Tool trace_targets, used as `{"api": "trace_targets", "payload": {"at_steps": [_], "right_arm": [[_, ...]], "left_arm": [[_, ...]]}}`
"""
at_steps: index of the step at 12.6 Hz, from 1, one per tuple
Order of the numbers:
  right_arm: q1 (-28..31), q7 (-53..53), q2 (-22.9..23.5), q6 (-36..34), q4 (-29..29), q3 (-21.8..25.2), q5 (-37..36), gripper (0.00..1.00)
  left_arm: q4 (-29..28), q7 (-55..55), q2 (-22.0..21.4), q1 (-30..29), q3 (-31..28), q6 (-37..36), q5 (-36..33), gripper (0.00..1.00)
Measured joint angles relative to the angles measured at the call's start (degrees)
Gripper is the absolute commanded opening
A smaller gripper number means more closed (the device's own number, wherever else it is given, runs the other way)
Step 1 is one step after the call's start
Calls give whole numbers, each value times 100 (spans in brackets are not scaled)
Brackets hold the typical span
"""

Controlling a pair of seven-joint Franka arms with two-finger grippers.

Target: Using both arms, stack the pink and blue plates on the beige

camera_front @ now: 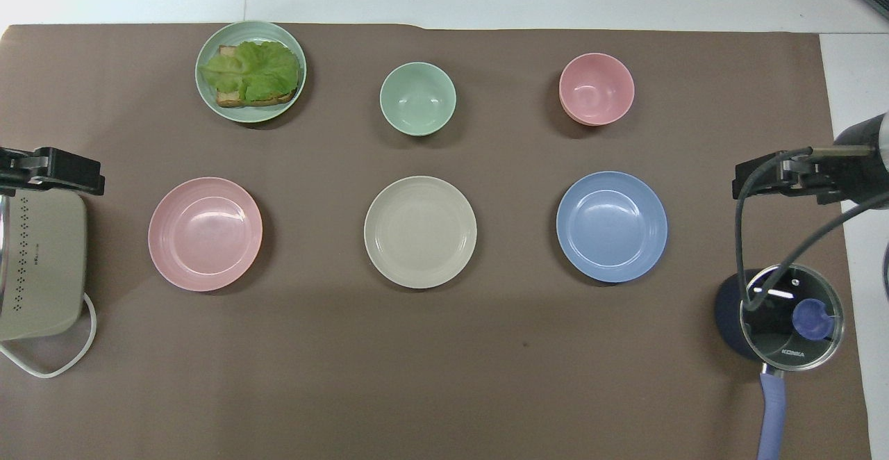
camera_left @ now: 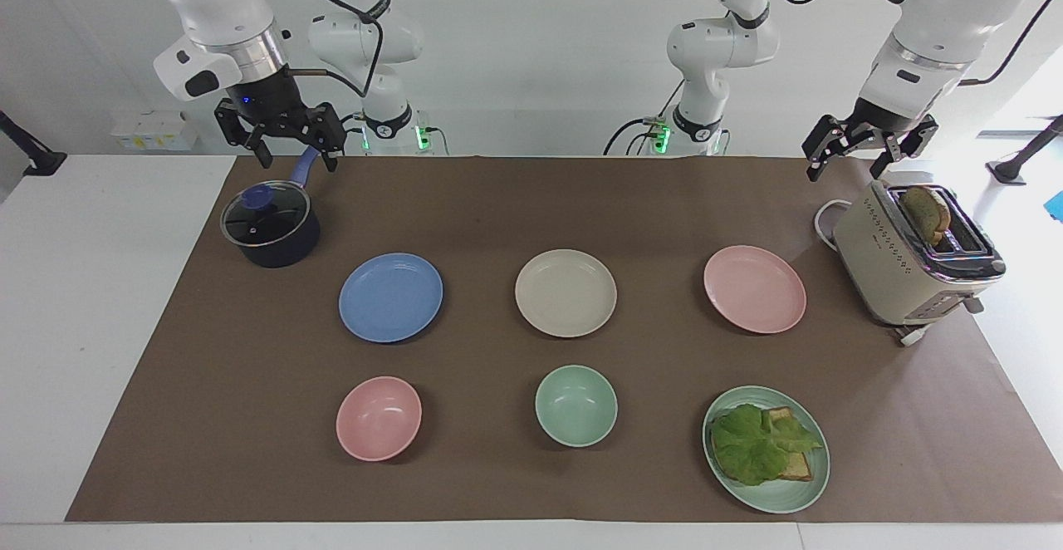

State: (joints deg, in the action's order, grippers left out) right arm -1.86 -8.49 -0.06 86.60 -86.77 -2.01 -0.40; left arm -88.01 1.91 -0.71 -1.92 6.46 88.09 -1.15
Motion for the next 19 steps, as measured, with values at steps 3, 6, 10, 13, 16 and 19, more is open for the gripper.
{"api": "trace_targets", "payload": {"at_steps": [3, 6, 10, 13, 16, 19], "right_arm": [[0, -1, 0, 0, 0, 0, 3, 100], [0, -1, 0, 0, 0, 0, 4, 100], [0, -1, 0, 0, 0, 3, 4, 100], [0, -1, 0, 0, 0, 5, 4, 100], [0, -1, 0, 0, 0, 5, 4, 100], [0, -1, 0, 0, 0, 5, 4, 100]], "left_arm": [[0, 0, 0, 0, 0, 0, 0, 100], [0, 0, 0, 0, 0, 0, 0, 100], [0, 0, 0, 0, 0, 0, 0, 100], [0, -5, 0, 0, 0, 0, 0, 100], [0, -16, 0, 3, 22, 0, 0, 100], [-148, 21, 12, -229, -8, 17, 36, 100]]}}
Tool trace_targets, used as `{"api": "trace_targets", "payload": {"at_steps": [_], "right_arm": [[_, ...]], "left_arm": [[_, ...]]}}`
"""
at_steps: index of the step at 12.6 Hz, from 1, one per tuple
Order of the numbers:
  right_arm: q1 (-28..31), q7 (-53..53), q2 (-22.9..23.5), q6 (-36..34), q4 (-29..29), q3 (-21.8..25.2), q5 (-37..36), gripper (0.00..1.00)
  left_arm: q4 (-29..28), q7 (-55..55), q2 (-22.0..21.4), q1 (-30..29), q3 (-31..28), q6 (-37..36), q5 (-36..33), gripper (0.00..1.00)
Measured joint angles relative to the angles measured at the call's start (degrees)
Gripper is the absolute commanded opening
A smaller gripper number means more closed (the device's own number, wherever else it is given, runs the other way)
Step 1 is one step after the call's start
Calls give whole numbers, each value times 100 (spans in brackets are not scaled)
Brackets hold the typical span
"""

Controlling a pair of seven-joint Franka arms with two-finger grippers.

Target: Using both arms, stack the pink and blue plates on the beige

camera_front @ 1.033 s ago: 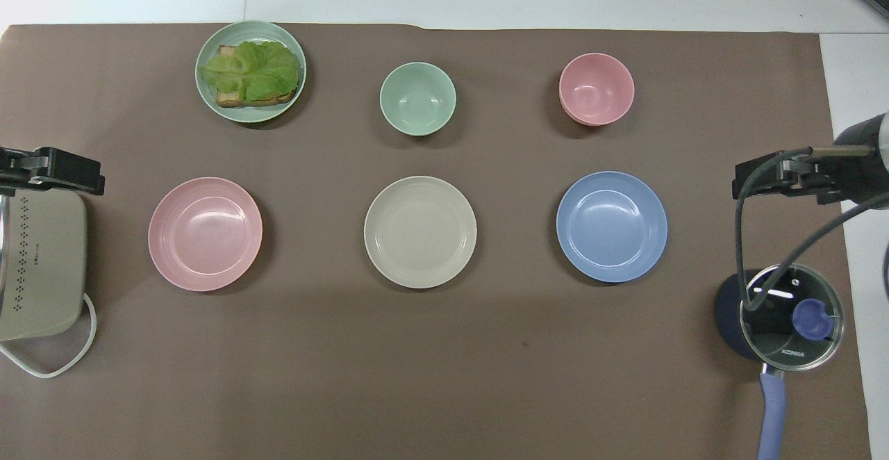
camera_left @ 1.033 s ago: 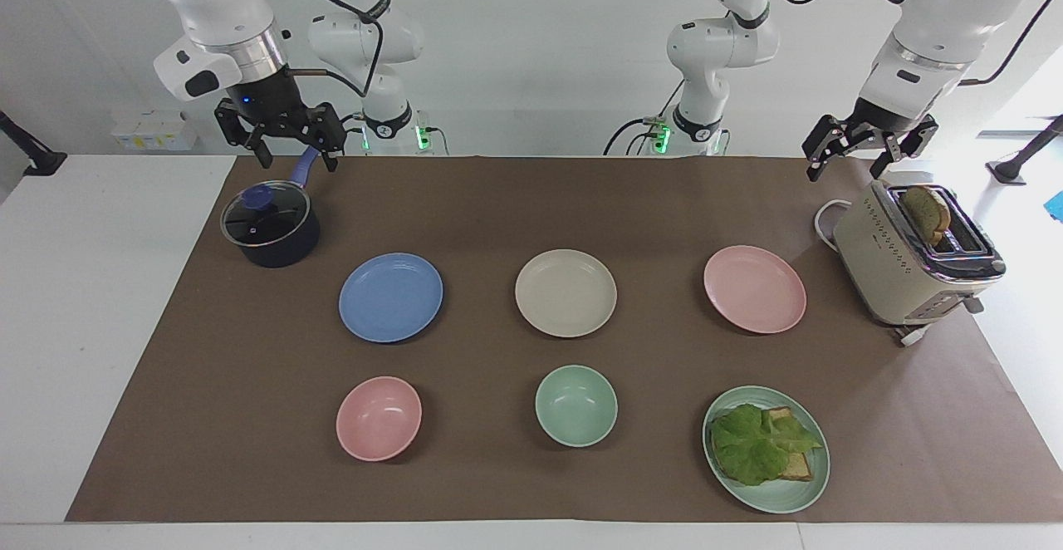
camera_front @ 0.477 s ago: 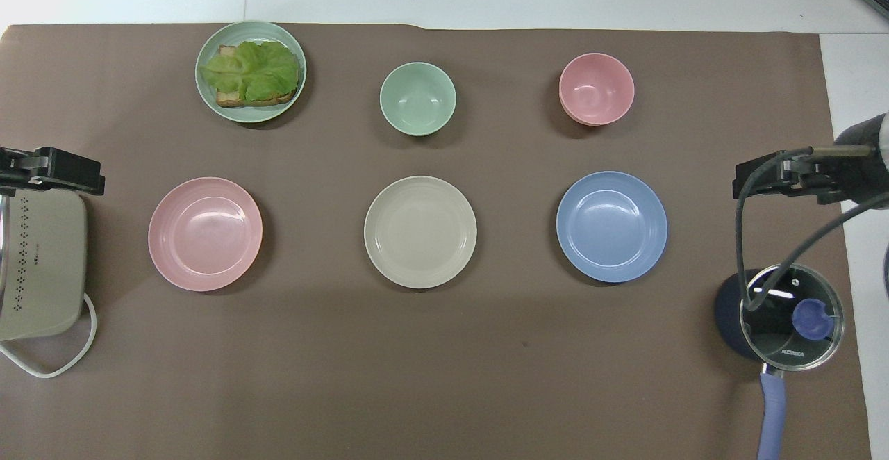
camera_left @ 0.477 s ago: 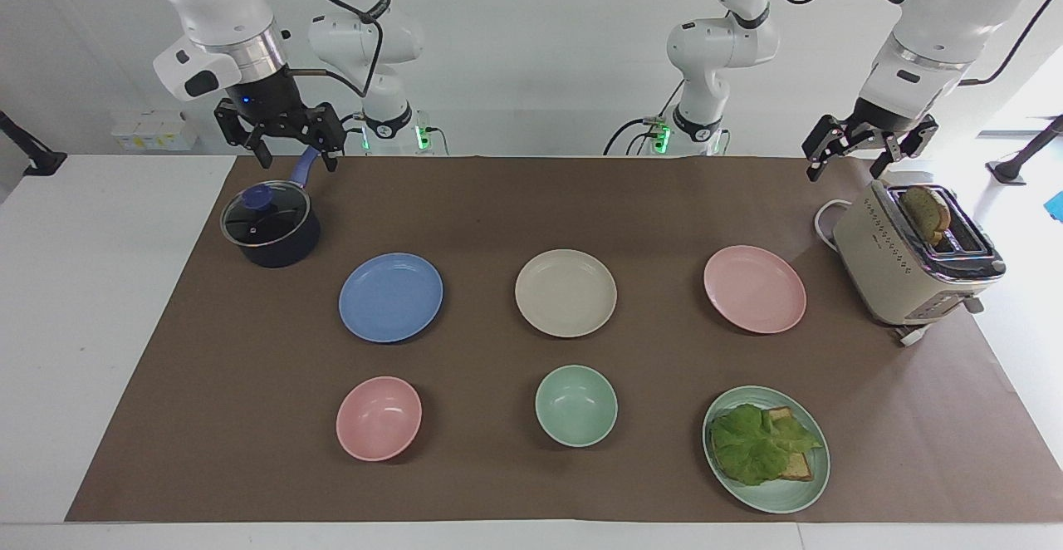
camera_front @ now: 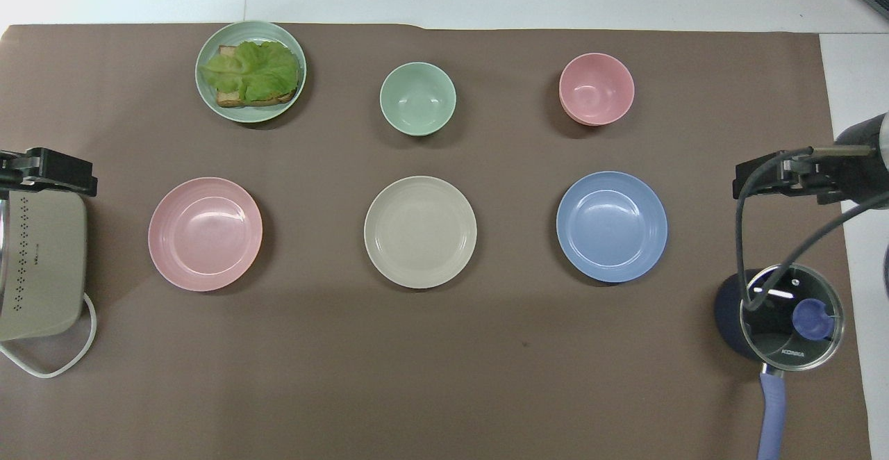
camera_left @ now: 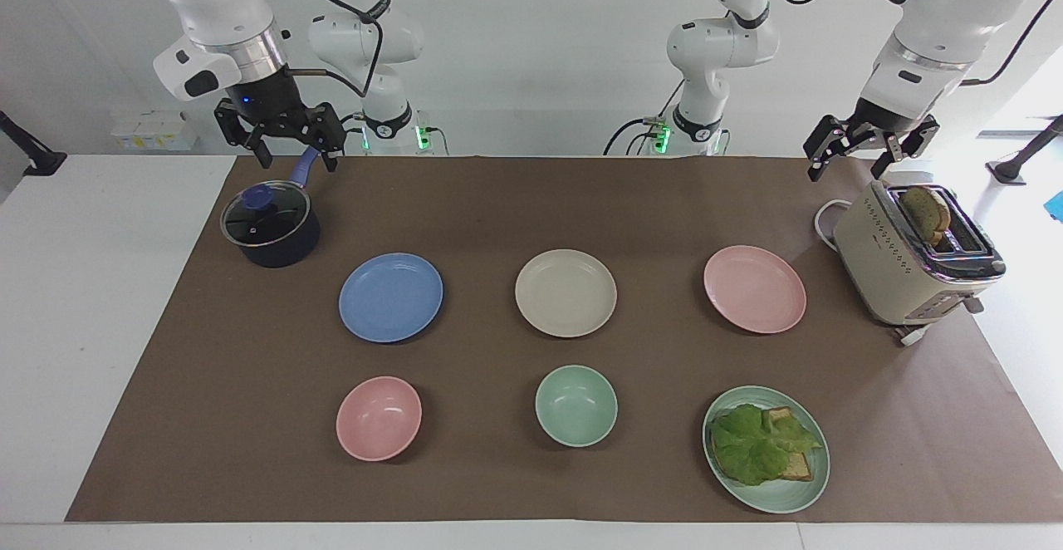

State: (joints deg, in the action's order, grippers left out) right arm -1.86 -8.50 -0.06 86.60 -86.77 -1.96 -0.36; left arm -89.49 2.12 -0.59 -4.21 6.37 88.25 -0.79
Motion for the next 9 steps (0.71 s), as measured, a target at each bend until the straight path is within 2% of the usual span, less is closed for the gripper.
{"api": "trace_targets", "payload": {"at_steps": [1, 5, 9], "right_arm": [[0, 0, 0, 0, 0, 0, 0, 100], [0, 0, 0, 0, 0, 4, 0, 100], [2, 0, 0, 0, 0, 25, 0, 100]], "left_arm": [[-270, -9, 23, -172, -13, 160, 42, 100], [-2223, -28, 191, -402, -25, 2100, 89, 100], [-3011, -27, 529, -401, 6, 3040, 93, 100]]}}
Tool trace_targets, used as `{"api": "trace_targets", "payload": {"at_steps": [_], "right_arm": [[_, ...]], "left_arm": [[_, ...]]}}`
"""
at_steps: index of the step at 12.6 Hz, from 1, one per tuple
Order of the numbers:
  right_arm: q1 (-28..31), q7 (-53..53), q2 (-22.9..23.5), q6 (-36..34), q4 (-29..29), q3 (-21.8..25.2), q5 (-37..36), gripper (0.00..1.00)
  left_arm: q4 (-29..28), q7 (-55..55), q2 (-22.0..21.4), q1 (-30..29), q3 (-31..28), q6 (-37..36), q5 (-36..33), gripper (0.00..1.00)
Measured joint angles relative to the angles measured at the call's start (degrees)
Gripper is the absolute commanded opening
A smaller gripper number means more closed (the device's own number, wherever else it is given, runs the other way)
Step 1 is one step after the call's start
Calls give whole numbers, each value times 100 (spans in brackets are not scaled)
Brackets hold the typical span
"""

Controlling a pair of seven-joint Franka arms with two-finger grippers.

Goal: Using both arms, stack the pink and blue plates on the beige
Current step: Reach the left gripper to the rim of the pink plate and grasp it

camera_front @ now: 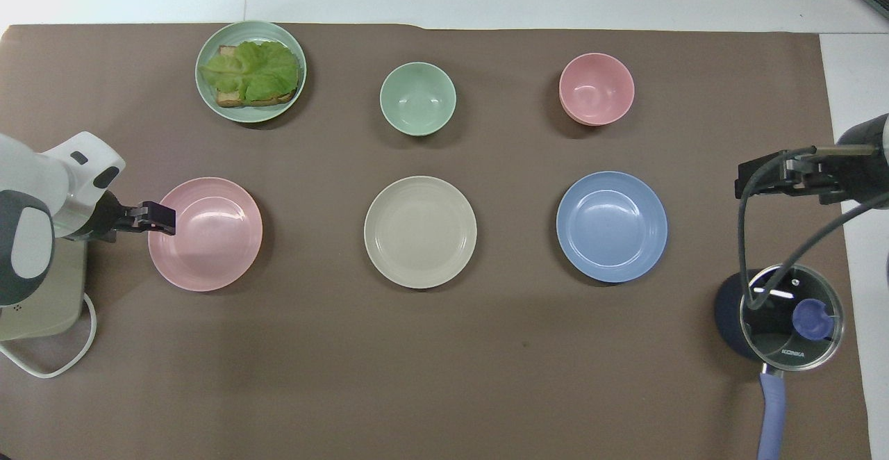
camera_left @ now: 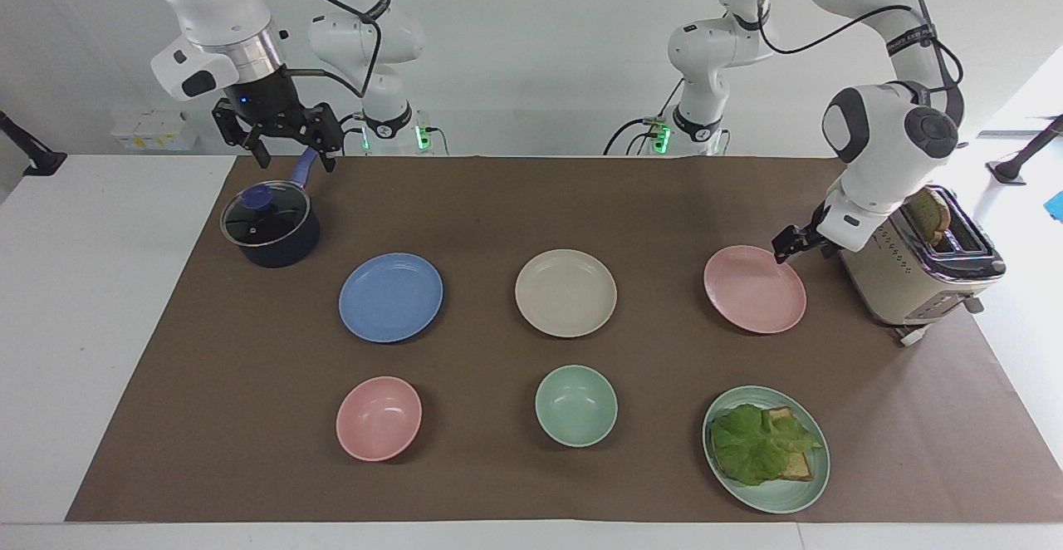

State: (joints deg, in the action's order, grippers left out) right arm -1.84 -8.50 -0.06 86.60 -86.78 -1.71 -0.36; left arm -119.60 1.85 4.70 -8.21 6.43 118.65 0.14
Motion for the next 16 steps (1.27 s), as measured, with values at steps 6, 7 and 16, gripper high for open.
{"api": "trace_targets", "payload": {"at_steps": [6, 7, 16], "right_arm": [[0, 0, 0, 0, 0, 1, 0, 100], [0, 0, 0, 0, -1, 2, 0, 100], [0, 0, 0, 0, -2, 3, 0, 100]], "left_arm": [[-526, 95, 284, -327, -46, 530, 0, 21], [-590, 181, 267, -344, -47, 543, 0, 0], [-299, 329, 149, -573, 12, -190, 51, 0]]}}
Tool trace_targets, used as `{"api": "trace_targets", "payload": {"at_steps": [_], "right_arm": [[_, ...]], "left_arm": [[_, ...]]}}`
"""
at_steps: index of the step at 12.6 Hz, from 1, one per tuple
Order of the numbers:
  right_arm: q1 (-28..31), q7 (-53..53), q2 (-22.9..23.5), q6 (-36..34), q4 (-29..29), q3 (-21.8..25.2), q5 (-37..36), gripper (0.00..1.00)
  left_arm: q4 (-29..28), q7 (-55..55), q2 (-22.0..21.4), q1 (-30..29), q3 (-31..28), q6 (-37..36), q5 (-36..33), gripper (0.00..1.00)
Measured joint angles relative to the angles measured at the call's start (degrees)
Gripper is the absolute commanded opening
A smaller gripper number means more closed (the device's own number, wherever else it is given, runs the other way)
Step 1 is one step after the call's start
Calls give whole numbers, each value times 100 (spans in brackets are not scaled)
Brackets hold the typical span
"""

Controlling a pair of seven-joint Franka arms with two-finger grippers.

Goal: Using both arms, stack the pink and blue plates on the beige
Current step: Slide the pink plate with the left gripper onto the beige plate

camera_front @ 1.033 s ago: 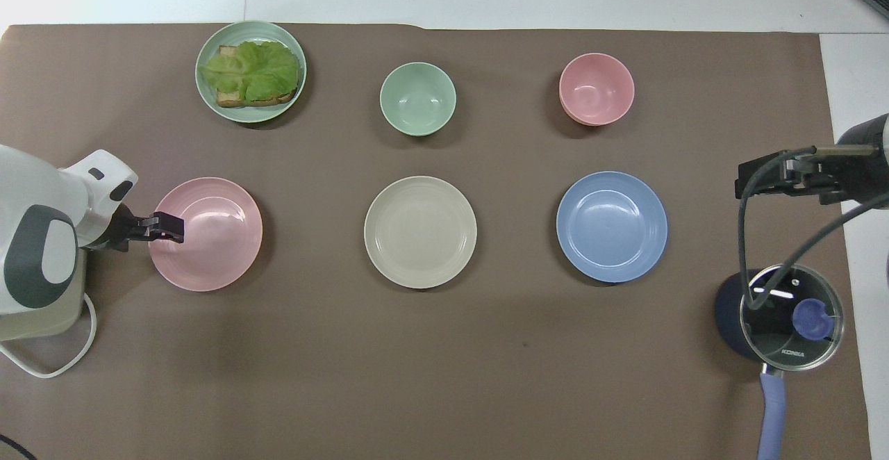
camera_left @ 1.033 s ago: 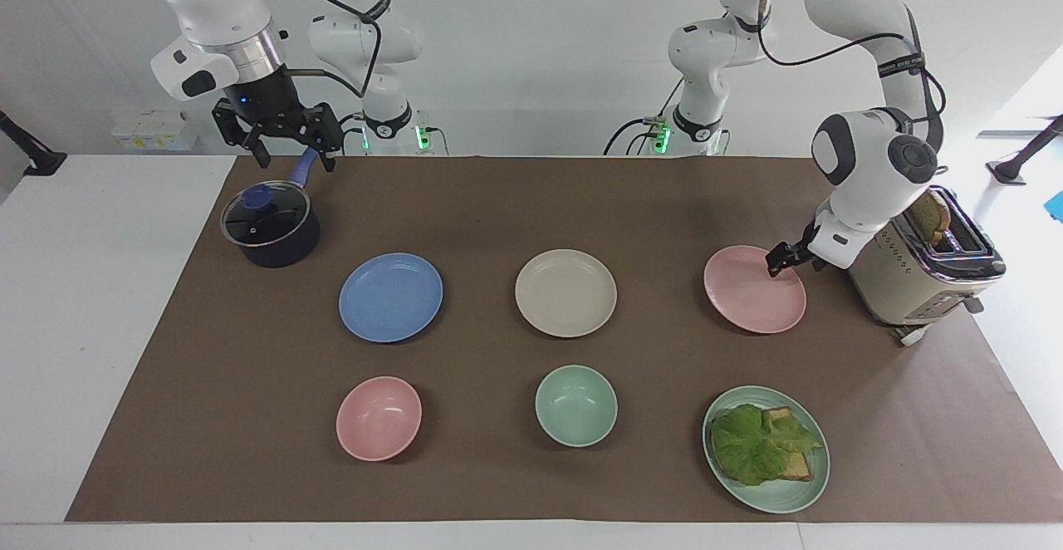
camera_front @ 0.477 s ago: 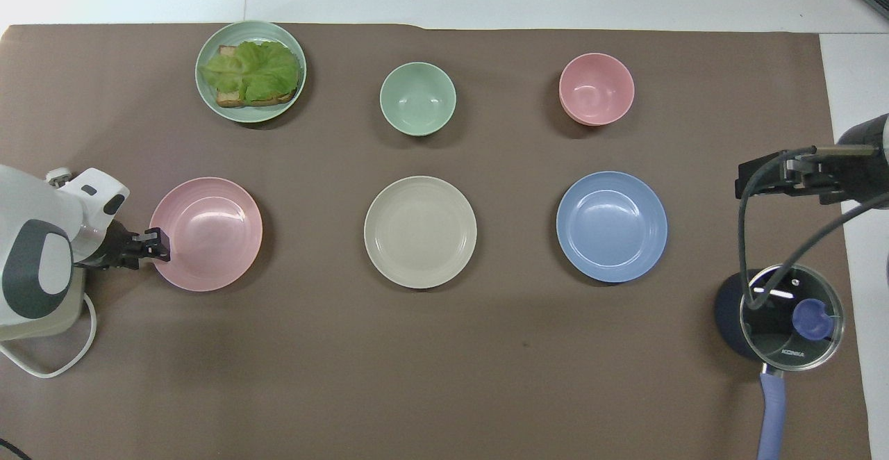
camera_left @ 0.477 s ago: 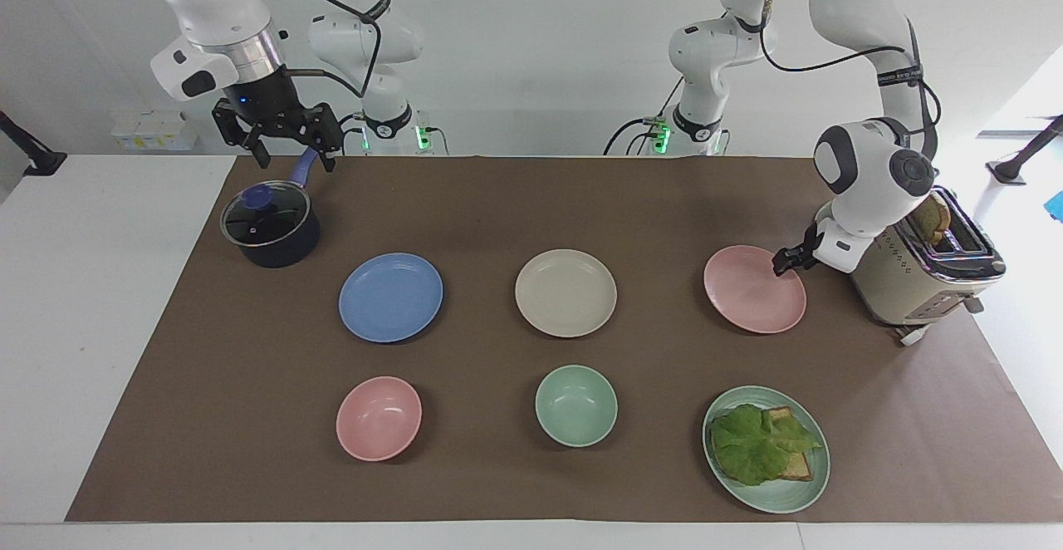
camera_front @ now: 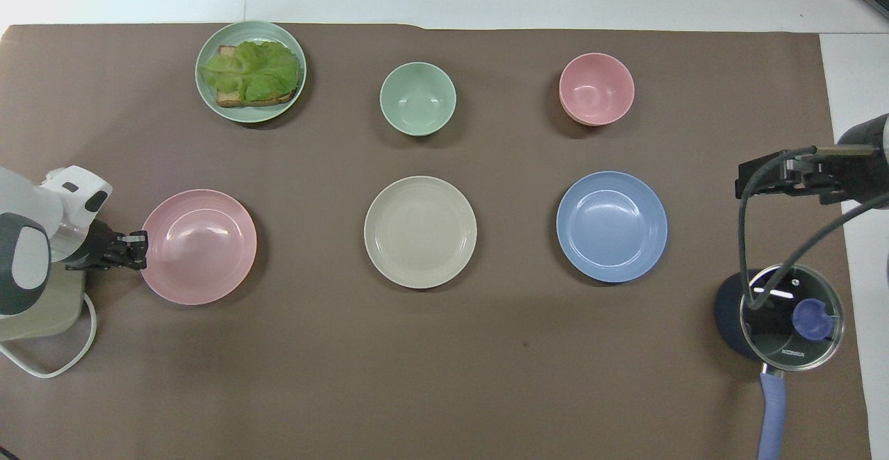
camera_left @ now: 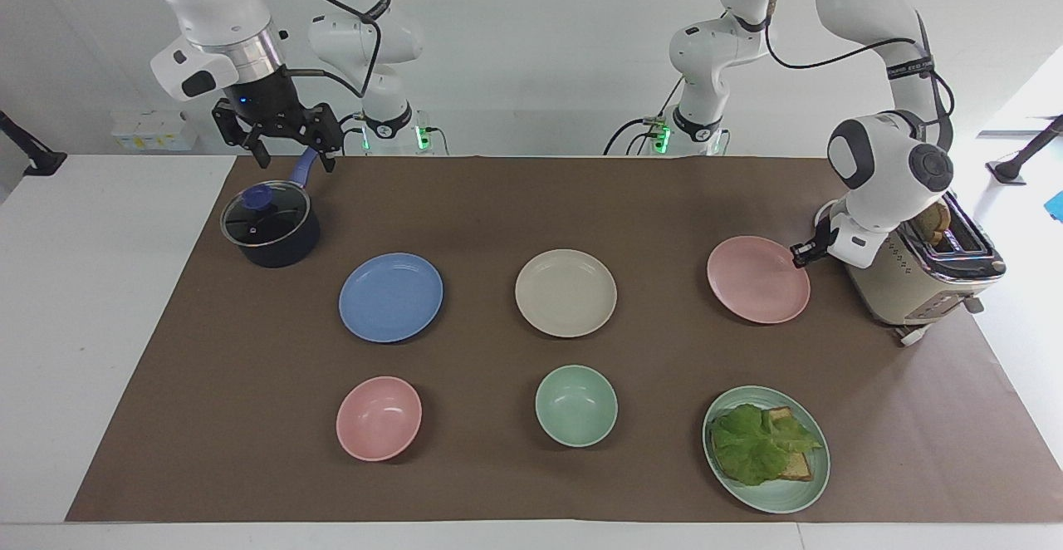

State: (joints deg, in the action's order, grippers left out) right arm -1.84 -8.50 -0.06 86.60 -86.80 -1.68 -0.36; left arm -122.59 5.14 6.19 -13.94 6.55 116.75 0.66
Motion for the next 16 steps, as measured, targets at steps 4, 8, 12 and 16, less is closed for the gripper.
{"api": "trace_targets", "payload": {"at_steps": [4, 8, 12, 16], "right_arm": [[0, 0, 0, 0, 0, 0, 0, 100], [0, 0, 0, 0, 0, 0, 0, 100], [0, 0, 0, 0, 0, 0, 0, 100], [0, 0, 0, 0, -1, 0, 0, 100]], "left_arm": [[984, 566, -127, 221, 101, -1438, 547, 0], [1307, 2314, -144, 1640, 185, -1635, 649, 0], [1204, 3052, -20, 2678, 201, -866, 1055, 0], [1002, 3599, 414, 3350, 200, 318, 1124, 0]]}}
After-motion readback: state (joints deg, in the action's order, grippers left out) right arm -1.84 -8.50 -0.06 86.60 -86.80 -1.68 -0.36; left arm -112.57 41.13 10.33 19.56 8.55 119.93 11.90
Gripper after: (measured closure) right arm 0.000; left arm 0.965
